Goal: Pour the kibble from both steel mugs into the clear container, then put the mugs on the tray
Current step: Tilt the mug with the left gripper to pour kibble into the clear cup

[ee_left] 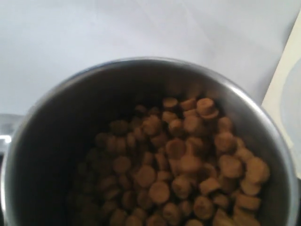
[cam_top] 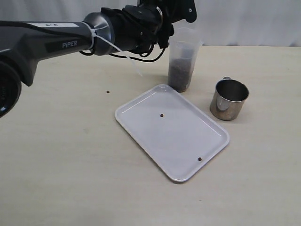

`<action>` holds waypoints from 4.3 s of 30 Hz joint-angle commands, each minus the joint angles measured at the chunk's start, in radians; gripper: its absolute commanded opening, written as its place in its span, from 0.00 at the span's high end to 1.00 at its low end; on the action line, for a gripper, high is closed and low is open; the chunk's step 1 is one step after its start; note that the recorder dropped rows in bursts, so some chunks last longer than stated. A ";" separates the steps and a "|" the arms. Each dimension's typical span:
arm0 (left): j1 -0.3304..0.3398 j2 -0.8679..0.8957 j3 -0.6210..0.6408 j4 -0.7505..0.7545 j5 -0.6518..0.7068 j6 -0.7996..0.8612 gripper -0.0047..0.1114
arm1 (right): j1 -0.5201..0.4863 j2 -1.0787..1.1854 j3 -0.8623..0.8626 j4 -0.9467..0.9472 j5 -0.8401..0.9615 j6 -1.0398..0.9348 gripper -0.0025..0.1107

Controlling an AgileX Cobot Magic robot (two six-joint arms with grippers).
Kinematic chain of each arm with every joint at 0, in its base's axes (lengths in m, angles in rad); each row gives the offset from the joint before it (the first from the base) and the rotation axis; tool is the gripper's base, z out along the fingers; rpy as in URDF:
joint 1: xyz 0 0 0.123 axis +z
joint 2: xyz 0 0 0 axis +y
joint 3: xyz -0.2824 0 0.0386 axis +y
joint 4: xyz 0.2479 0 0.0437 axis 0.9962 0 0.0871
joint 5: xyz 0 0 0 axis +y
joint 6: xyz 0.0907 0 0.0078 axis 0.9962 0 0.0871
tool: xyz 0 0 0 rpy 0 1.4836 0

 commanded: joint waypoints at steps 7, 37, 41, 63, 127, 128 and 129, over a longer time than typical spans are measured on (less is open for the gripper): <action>-0.028 0.019 -0.043 0.021 0.020 0.089 0.96 | 0.002 -0.003 0.002 -0.008 -0.001 -0.010 0.94; -0.028 0.089 -0.122 0.021 0.023 0.401 0.96 | 0.002 -0.003 0.002 -0.008 -0.001 -0.010 0.94; -0.028 0.089 -0.122 0.021 0.029 0.469 0.96 | 0.002 -0.003 0.002 -0.008 -0.001 -0.010 0.94; -0.030 0.089 -0.143 0.021 -0.005 0.637 0.96 | 0.002 -0.003 0.002 -0.008 -0.001 -0.010 0.94; -0.049 0.090 -0.194 0.021 -0.044 1.149 0.96 | 0.002 -0.003 0.002 0.013 -0.001 -0.010 0.94; -0.054 0.090 -0.194 0.021 -0.038 1.157 0.96 | 0.002 -0.003 0.002 0.013 -0.001 -0.010 0.94; -0.056 0.090 -0.194 0.021 -0.028 1.166 0.96 | 0.002 -0.003 0.002 0.013 -0.001 -0.010 0.94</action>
